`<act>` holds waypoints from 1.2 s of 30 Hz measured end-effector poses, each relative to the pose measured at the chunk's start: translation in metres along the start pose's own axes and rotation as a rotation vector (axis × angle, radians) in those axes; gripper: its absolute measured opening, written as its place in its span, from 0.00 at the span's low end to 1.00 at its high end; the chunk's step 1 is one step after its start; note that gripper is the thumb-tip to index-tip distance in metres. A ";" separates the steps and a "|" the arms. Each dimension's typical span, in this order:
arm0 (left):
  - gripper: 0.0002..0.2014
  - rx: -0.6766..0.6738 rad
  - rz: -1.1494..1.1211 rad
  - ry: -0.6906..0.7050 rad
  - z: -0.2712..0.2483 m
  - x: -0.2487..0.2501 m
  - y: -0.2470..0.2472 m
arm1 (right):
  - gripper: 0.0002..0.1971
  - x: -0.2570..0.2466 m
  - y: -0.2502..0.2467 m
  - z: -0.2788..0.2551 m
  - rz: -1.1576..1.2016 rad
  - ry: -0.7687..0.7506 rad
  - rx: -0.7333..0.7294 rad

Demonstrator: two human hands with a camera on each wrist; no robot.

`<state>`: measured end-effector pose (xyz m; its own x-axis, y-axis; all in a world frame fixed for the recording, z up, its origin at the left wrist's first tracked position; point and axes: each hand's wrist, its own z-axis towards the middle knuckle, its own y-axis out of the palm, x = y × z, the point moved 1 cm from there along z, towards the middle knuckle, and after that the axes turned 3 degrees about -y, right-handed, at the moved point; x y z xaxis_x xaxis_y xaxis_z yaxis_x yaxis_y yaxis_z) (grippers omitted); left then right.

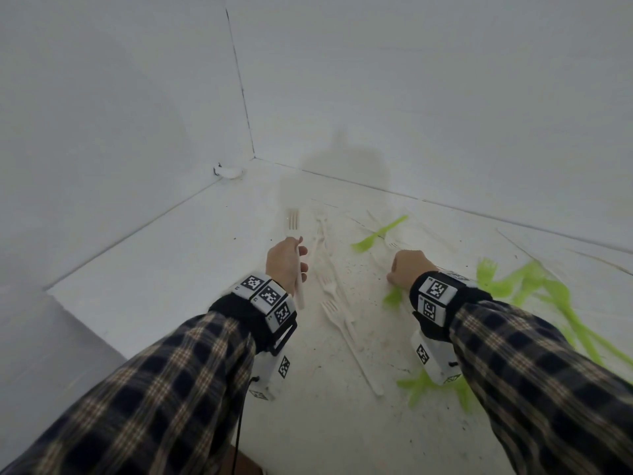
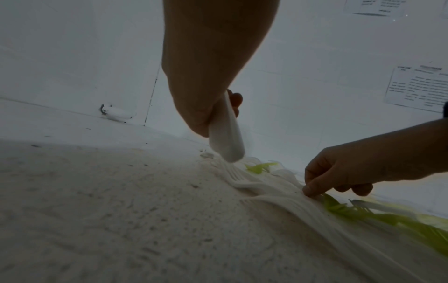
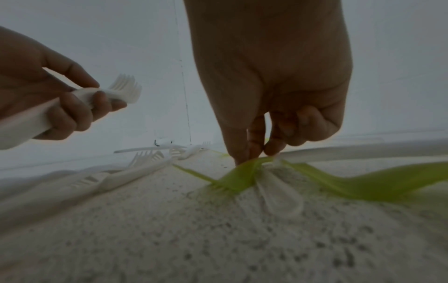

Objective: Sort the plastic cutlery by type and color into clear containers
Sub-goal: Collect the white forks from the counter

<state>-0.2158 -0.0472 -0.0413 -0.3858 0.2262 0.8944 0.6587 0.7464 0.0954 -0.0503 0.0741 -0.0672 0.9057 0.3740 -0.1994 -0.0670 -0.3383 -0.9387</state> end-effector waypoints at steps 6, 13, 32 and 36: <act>0.07 0.009 -0.009 -0.007 -0.003 -0.003 -0.005 | 0.10 -0.001 0.003 -0.007 -0.049 -0.020 0.001; 0.07 0.027 0.005 -0.012 -0.005 -0.010 -0.007 | 0.10 -0.013 -0.015 -0.009 0.227 0.065 0.394; 0.07 0.075 0.051 0.074 -0.012 -0.014 -0.011 | 0.21 -0.053 0.014 -0.067 0.240 -0.198 -0.129; 0.08 0.113 0.054 0.103 -0.012 -0.014 -0.011 | 0.21 -0.060 0.033 -0.071 0.129 -0.229 -0.171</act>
<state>-0.2097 -0.0661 -0.0500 -0.2794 0.2071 0.9376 0.5974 0.8019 0.0009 -0.0771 -0.0209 -0.0666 0.7749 0.4972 -0.3903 -0.0861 -0.5287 -0.8444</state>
